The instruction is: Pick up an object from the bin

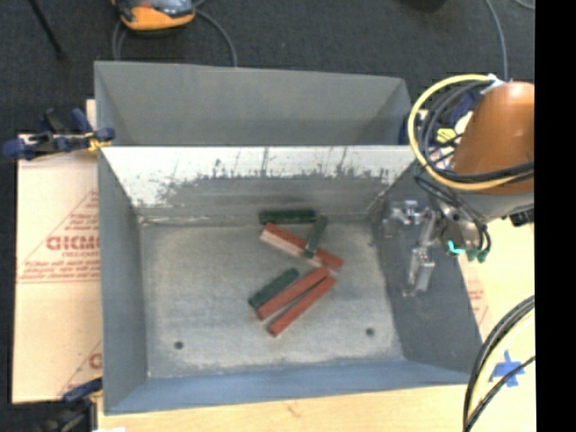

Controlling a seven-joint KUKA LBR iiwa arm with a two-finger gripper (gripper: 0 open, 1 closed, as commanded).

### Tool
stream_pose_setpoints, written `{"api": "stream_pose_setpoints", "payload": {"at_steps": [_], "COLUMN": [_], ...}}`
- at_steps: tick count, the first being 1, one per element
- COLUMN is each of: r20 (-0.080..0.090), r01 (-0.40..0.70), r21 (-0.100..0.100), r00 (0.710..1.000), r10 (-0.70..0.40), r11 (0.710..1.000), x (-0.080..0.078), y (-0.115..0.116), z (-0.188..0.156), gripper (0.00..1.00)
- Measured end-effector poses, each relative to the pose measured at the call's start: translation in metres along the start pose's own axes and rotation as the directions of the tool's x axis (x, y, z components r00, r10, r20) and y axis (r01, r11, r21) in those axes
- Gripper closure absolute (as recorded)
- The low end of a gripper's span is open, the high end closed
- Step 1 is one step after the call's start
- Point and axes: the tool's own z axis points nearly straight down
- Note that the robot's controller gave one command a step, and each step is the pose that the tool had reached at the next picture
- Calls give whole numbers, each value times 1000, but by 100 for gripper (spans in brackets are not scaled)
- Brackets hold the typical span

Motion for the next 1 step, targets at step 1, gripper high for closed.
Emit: {"api": "stream_pose_setpoints", "payload": {"at_steps": [1], "r20": [8], "r01": [3], "r21": [2], "r00": [1000], "r10": [-3], "r11": [1000], "x": [-2], "y": [0], "z": [-5], "gripper": [0]}}
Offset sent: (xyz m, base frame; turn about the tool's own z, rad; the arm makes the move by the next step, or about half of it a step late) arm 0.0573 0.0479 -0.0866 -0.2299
